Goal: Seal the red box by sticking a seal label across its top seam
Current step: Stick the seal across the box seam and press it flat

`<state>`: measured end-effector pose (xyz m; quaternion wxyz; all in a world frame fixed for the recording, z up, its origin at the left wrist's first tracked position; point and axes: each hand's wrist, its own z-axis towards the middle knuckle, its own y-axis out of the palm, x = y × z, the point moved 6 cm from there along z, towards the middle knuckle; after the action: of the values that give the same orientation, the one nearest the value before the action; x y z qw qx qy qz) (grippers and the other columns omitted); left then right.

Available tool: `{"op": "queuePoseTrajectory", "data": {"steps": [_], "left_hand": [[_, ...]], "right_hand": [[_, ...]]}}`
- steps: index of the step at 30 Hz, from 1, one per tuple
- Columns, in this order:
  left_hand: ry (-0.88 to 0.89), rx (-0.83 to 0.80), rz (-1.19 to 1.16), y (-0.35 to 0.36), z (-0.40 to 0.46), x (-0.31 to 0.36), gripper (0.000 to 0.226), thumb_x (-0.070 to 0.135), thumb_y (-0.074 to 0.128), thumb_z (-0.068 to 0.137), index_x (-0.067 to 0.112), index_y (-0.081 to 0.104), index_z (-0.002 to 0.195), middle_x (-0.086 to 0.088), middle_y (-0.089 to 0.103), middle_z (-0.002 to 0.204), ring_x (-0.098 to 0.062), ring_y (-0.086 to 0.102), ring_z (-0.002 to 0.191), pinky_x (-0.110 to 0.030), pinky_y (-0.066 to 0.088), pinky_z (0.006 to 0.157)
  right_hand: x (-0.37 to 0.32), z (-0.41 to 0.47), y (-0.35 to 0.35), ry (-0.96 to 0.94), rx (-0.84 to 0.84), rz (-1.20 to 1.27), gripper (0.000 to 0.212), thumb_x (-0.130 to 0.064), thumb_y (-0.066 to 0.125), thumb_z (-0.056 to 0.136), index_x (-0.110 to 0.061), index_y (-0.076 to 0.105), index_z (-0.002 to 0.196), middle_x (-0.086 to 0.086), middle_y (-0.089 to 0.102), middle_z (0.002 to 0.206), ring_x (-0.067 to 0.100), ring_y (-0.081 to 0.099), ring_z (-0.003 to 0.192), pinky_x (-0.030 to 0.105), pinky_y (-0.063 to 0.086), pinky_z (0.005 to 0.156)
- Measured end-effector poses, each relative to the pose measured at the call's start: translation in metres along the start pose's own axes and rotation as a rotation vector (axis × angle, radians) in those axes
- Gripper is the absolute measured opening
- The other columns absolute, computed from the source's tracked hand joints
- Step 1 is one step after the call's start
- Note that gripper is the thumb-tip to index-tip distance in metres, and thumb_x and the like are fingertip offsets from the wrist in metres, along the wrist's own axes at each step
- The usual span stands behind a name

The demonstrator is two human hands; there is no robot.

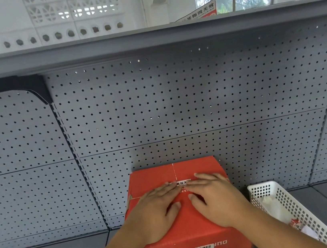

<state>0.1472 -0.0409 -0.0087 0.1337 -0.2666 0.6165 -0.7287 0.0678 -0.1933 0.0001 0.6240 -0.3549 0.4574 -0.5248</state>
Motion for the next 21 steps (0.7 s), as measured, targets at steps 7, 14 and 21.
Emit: {"op": "queuePoseTrajectory", "data": {"steps": [7, 14, 21], "left_hand": [[-0.072, 0.283, 0.056, -0.01, -0.013, -0.007, 0.055, 0.056, 0.028, 0.097, 0.035, 0.065, 0.132, 0.013, 0.062, 0.141, -0.01, 0.05, 0.136, -0.038, 0.038, 0.113], [-0.068, 0.424, 0.134, -0.012, -0.017, -0.01, 0.04, 0.046, 0.047, 0.097, 0.024, 0.08, 0.091, 0.009, 0.077, 0.112, -0.017, 0.07, 0.102, -0.043, 0.054, 0.094], [-0.017, 0.186, 0.066, -0.005, -0.011, 0.013, 0.056, 0.063, 0.025, 0.097, 0.045, 0.037, 0.15, 0.021, 0.041, 0.156, -0.008, 0.035, 0.143, -0.037, 0.025, 0.118]], "right_hand": [[0.01, 0.0, -0.003, 0.07, 0.138, 0.007, 0.046, -0.047, 0.04, 0.094, -0.027, 0.078, 0.11, -0.009, 0.073, 0.122, 0.012, 0.057, 0.123, 0.03, 0.045, 0.107], [0.007, -0.004, -0.01, 0.079, 0.224, -0.019, 0.039, -0.04, 0.047, 0.09, -0.02, 0.079, 0.094, -0.006, 0.077, 0.107, 0.014, 0.063, 0.106, 0.039, 0.057, 0.087], [-0.005, -0.004, -0.006, -0.061, 0.049, 0.022, 0.041, -0.052, 0.04, 0.1, -0.038, 0.062, 0.132, -0.023, 0.058, 0.139, 0.002, 0.039, 0.13, 0.04, 0.039, 0.105]]}}
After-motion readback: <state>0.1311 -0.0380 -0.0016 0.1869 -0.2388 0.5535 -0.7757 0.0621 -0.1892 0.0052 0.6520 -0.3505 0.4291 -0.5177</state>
